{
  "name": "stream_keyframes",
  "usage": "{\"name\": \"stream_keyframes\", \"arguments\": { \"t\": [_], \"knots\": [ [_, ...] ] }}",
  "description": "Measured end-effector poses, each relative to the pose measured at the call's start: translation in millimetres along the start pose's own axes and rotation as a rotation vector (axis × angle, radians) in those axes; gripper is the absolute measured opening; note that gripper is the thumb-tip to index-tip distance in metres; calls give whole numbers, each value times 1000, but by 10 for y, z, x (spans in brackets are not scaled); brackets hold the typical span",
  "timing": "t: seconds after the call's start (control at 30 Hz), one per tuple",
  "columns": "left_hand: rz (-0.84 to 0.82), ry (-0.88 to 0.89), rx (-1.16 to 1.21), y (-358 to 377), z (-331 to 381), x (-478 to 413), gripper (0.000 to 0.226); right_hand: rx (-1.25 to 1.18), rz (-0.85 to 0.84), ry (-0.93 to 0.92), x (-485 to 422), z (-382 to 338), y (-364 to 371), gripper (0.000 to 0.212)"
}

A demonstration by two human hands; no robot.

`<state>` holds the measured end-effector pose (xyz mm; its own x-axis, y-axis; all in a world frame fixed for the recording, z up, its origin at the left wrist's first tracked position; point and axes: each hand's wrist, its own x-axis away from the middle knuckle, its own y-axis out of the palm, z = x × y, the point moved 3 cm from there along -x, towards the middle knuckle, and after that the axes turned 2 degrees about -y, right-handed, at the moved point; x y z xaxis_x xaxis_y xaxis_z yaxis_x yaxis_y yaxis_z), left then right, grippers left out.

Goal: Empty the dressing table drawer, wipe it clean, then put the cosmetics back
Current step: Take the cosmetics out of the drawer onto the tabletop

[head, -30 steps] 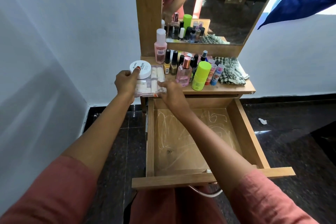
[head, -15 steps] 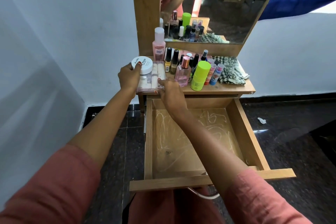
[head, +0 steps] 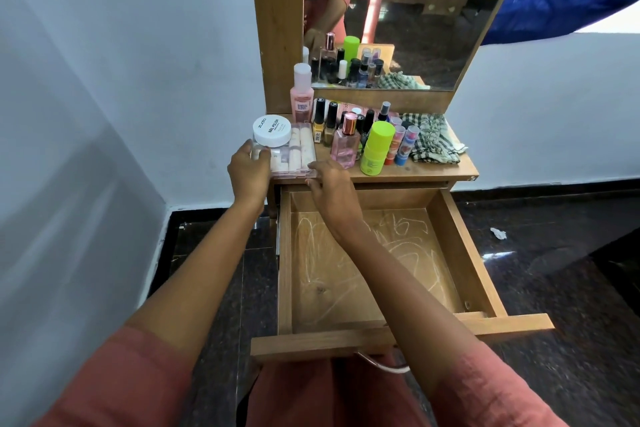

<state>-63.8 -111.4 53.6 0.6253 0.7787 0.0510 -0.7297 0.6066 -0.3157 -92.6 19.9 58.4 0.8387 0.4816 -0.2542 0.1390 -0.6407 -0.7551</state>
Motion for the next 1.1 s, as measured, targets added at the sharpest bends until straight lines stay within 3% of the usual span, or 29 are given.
{"name": "stream_keyframes", "arguments": {
  "t": [0.33,0.53,0.87,1.1],
  "knots": [
    [92,113,95,99,-5,680,34,-49,105,95,390,324,-260,20],
    [-99,145,85,504,47,967,28,-14,116,207,504,612,-471,19],
    [-358,225,76,1317,403,1202,27,-70,325,322,259,1148,-1077,19],
    [-520,194,-27,1747,595,1148,42,-43,319,427,-200,1469,-1259,40]
  ]
}}
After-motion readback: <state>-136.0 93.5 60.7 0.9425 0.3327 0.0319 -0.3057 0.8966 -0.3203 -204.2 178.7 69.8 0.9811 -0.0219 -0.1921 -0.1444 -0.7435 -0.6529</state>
